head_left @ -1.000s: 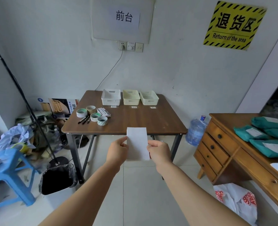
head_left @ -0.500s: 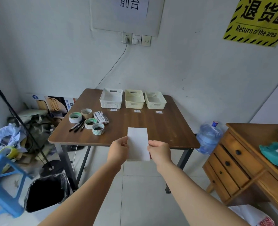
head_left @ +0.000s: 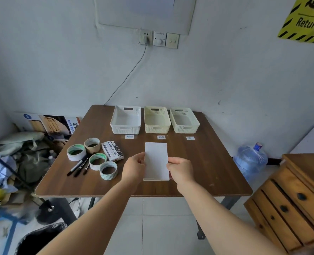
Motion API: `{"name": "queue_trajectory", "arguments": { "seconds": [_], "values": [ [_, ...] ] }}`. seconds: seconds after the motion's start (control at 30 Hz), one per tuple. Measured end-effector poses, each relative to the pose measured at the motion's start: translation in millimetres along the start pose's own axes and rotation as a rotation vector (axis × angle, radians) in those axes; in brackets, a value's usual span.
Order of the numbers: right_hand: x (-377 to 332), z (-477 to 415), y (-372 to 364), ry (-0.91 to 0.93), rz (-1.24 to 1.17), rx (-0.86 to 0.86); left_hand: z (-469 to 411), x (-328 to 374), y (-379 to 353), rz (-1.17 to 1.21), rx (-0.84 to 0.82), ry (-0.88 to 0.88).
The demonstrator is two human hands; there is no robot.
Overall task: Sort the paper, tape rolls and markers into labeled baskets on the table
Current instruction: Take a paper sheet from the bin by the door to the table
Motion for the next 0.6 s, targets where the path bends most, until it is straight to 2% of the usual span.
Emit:
{"name": "queue_trajectory", "arguments": {
  "seconds": [0.3, 0.6],
  "values": [
    [11.0, -78.2, -25.7, -0.055, 0.026, -0.017, -77.9, -14.7, -31.6, -0.048, -0.009, 0.038],
    [59.6, -154.3, -61.1, -0.122, 0.108, -0.116, -137.8, -62.2, -72.0, -0.101, 0.046, 0.184]
  ]
}}
Point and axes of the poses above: each hand's wrist, its own z-axis away from the middle knuckle, its own y-axis out of the back of the hand, x = y × z, the point moved 7 cm from there along -z, towards the middle knuckle, and after that the axes turned 2 degrees about x, right-handed, at the moved point
